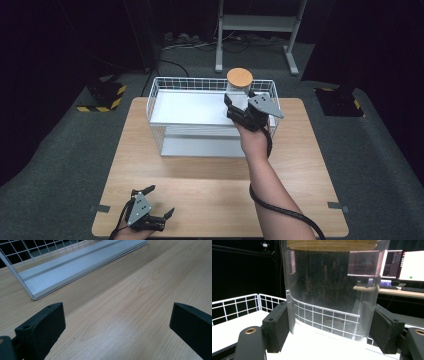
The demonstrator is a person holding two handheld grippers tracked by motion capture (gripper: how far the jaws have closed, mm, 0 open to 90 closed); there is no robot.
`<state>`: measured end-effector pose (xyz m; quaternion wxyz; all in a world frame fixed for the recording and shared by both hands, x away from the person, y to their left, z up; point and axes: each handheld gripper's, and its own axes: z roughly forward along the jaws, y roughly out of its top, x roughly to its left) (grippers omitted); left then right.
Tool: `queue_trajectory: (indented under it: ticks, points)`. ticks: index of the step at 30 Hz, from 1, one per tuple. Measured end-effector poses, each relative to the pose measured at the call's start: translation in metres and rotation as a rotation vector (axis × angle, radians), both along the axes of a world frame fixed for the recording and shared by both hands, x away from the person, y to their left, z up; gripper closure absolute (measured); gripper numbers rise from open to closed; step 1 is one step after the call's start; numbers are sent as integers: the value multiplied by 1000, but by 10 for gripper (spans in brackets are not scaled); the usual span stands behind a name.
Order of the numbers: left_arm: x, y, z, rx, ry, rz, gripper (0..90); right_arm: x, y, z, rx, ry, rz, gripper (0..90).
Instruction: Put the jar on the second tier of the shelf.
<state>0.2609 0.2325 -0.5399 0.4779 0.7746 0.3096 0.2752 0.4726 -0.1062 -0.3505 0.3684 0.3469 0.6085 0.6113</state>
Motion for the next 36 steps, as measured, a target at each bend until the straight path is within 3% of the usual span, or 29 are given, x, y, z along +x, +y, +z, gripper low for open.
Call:
queue_trajectory:
  ticks: [20,22,26,36]
  points:
    - [0,1,0,-10,3,0,6,6,1,-1,15,17,3,252]
    - [0,1,0,-13,3,1,6,6,2,-1,13,17,2,213]
    - [0,1,0,-10,1,0,6,7,5,-1,9,28,6,16]
    - [0,1,0,-6,0,-1,6,-2,-2,9,36,11,6,0]
